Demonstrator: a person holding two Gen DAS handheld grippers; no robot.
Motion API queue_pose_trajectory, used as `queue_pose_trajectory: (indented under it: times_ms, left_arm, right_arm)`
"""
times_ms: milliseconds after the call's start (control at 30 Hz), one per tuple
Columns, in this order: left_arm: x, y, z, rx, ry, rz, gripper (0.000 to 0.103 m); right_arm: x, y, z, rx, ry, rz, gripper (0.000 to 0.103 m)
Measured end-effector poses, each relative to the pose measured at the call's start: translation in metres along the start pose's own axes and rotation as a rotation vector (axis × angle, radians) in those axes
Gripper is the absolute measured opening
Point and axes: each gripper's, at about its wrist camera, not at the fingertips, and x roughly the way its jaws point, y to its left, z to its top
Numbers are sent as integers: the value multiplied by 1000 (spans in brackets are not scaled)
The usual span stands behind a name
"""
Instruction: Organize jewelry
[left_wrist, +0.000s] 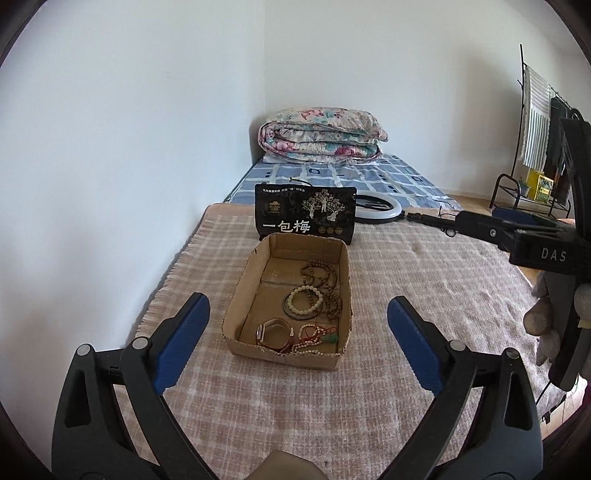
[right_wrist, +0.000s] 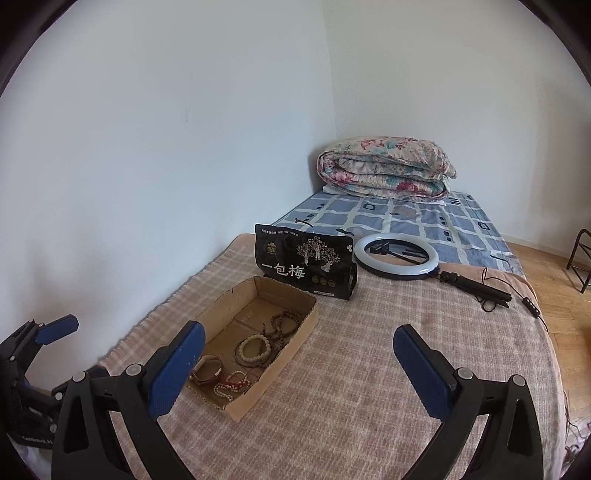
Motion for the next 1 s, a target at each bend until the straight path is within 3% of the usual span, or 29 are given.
queue_pose_trajectory:
  times_ms: [467,1000]
  left_arm:
    - [6,-16,1,9,9,76,102]
    - [19,-32,-2,39,58,88,103]
  right_arm:
    - [1,-30,-47,16,79,-9,103]
    - [-2,-32,-43,35,55,-16,103]
